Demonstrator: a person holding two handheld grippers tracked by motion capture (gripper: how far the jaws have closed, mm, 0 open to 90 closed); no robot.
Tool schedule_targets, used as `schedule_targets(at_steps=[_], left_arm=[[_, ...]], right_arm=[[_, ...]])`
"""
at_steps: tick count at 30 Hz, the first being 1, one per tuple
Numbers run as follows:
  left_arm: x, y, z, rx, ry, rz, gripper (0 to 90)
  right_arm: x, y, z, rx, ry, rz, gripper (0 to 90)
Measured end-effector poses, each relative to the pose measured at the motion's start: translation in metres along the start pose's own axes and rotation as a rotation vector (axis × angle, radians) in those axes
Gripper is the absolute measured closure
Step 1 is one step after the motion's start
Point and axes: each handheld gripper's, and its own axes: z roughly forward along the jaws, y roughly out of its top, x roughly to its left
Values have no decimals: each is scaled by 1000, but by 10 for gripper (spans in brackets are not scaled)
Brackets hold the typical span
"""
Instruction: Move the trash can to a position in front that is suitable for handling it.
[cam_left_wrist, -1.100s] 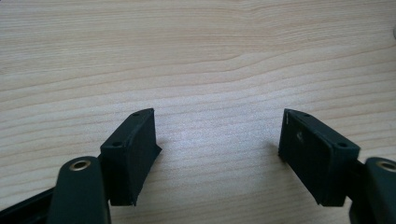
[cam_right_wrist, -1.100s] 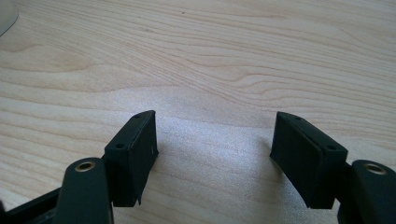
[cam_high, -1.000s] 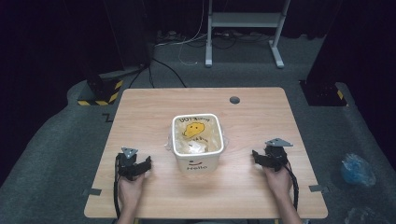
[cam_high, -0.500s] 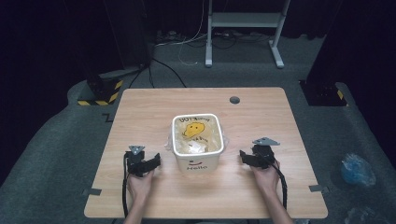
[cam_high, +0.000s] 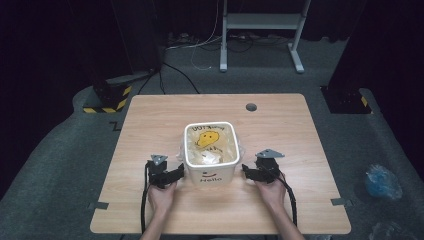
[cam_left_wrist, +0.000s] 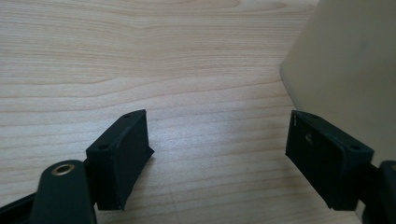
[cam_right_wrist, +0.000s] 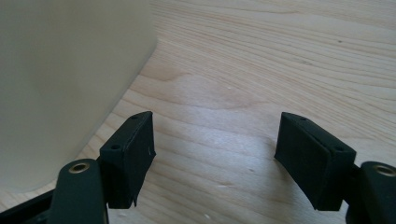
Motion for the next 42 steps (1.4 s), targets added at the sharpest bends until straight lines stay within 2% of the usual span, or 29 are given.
schedule_targets(at_steps=[7, 9, 14, 25, 32, 36, 42], left_arm=[[-5, 0, 2, -6, -13, 5, 215], [-8, 2, 4, 3, -14, 15, 215], [-14, 8, 5, -11, -26, 14, 228], [-15, 13, 7, -18, -46, -1, 230], [-22, 22, 11, -10, -32, 11, 255], [-24, 23, 14, -11, -46, 2, 261], [-29, 28, 17, 1, -45, 7, 263]], right_arm=[[10, 1, 1, -6, 19, -8, 276], [12, 1, 2, -9, 25, -13, 275], [16, 0, 1, -16, 34, -17, 274], [23, 2, 2, -22, 47, -29, 278], [20, 2, -1, -20, 35, -21, 281], [16, 2, -3, -26, 32, -14, 282], [13, 2, -6, -27, 24, -9, 286]])
